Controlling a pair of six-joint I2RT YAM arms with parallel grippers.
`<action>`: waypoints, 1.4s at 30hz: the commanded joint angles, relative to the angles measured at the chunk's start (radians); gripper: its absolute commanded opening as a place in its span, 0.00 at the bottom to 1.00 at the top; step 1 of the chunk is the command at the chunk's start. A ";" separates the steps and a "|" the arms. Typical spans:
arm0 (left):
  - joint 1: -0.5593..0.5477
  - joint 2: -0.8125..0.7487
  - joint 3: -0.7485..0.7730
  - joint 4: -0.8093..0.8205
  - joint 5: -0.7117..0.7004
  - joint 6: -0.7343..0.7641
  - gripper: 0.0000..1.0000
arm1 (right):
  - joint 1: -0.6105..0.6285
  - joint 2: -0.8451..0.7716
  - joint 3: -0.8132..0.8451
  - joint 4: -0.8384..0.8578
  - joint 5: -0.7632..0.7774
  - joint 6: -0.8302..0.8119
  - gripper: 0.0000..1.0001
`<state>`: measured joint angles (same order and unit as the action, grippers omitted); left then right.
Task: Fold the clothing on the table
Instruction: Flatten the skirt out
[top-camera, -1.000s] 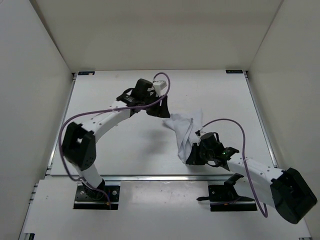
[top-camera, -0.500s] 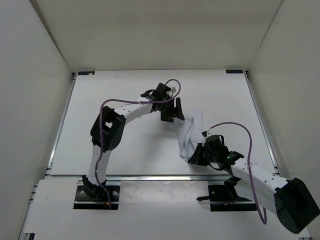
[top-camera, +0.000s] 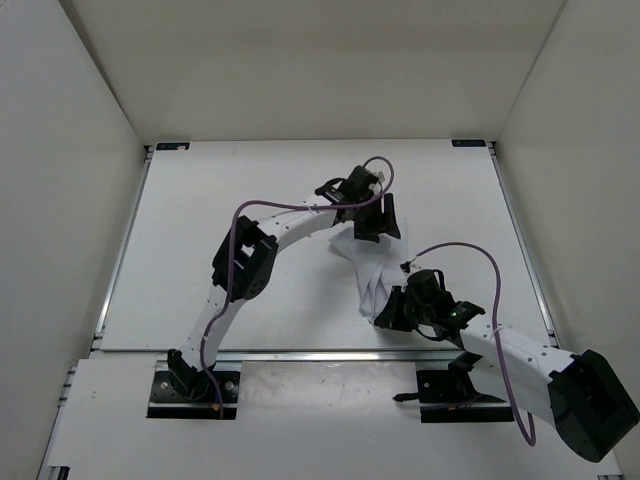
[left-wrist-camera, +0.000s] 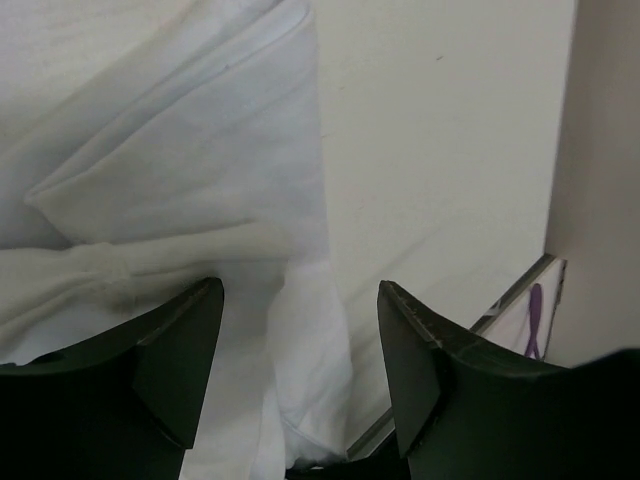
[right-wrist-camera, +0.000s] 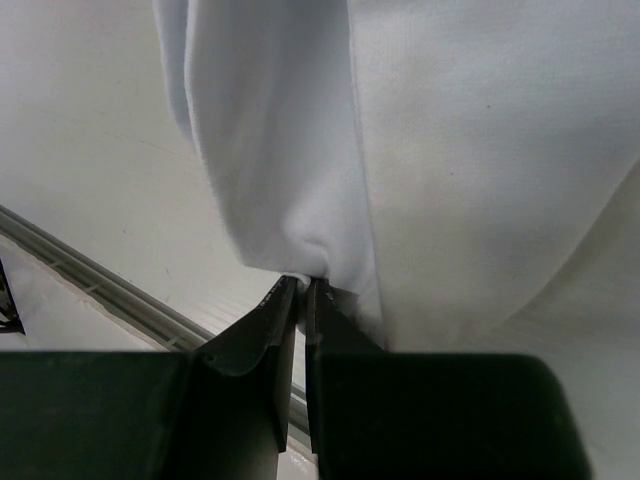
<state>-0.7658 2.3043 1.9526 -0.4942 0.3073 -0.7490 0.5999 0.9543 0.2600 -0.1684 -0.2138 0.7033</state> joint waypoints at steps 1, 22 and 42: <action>-0.009 0.036 0.046 -0.098 -0.033 -0.009 0.73 | -0.006 0.002 -0.033 -0.098 0.077 -0.024 0.00; -0.012 0.363 0.405 -0.537 -0.226 0.115 0.00 | -0.048 -0.118 -0.074 -0.097 0.051 -0.022 0.00; 0.049 -0.192 0.020 -0.337 -0.209 0.240 0.00 | -0.104 -0.163 -0.096 -0.097 0.016 -0.027 0.00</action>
<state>-0.7223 2.2303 2.0209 -0.8928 0.1188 -0.5568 0.5007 0.7834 0.1837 -0.2024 -0.2256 0.7010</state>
